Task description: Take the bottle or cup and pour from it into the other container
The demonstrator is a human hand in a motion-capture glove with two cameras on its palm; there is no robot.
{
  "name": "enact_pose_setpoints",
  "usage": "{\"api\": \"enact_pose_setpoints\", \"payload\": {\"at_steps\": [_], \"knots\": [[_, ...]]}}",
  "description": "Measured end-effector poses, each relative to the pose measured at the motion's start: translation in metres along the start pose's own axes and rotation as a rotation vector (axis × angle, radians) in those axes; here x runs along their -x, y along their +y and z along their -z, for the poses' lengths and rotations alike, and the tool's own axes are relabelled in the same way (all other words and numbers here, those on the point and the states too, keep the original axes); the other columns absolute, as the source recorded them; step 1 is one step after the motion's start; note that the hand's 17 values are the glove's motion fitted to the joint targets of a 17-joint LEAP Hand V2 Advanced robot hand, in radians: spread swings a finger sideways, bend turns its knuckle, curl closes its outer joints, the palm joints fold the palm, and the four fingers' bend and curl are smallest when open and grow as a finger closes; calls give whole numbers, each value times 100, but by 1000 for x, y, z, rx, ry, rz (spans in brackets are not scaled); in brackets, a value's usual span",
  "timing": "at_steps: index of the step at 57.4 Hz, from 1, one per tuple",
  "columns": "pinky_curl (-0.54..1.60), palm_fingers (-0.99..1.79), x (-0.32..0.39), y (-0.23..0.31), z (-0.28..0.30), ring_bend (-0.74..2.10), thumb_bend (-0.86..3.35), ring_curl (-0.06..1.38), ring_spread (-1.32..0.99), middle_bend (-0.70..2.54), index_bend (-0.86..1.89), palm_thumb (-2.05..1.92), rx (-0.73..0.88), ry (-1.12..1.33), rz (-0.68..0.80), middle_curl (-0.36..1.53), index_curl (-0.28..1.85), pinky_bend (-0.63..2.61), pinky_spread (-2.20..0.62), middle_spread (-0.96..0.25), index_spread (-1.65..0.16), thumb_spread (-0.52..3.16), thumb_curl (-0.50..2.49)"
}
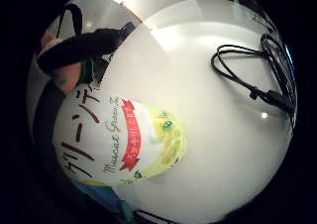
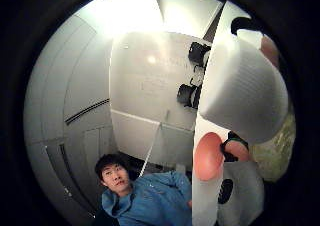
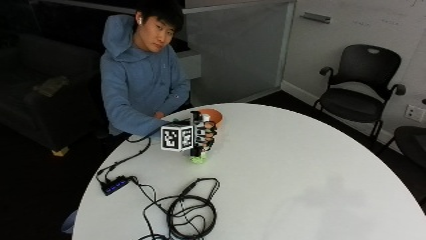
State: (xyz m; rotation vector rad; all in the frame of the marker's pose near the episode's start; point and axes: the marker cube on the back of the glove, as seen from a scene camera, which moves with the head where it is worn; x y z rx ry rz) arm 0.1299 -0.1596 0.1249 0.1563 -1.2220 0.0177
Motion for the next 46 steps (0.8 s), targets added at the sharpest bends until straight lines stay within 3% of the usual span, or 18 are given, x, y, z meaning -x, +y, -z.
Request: {"api": "enact_pose_setpoints", "payload": {"at_steps": [14,41,46], "knots": [[31,109,50,6,-6,44,-3,42,-13,27,15,112,154,298,61,48,39,44,-6,3,-7,25,65],[33,110,128,21,-52,42,-3,46,-14,25,15,111,515,1387,293,51,41,42,-8,4,-7,21,69],[34,110,142,30,-83,41,-3,47,-15,24,15,111,515,1413,217,52,41,42,-8,4,-7,21,69]]}}
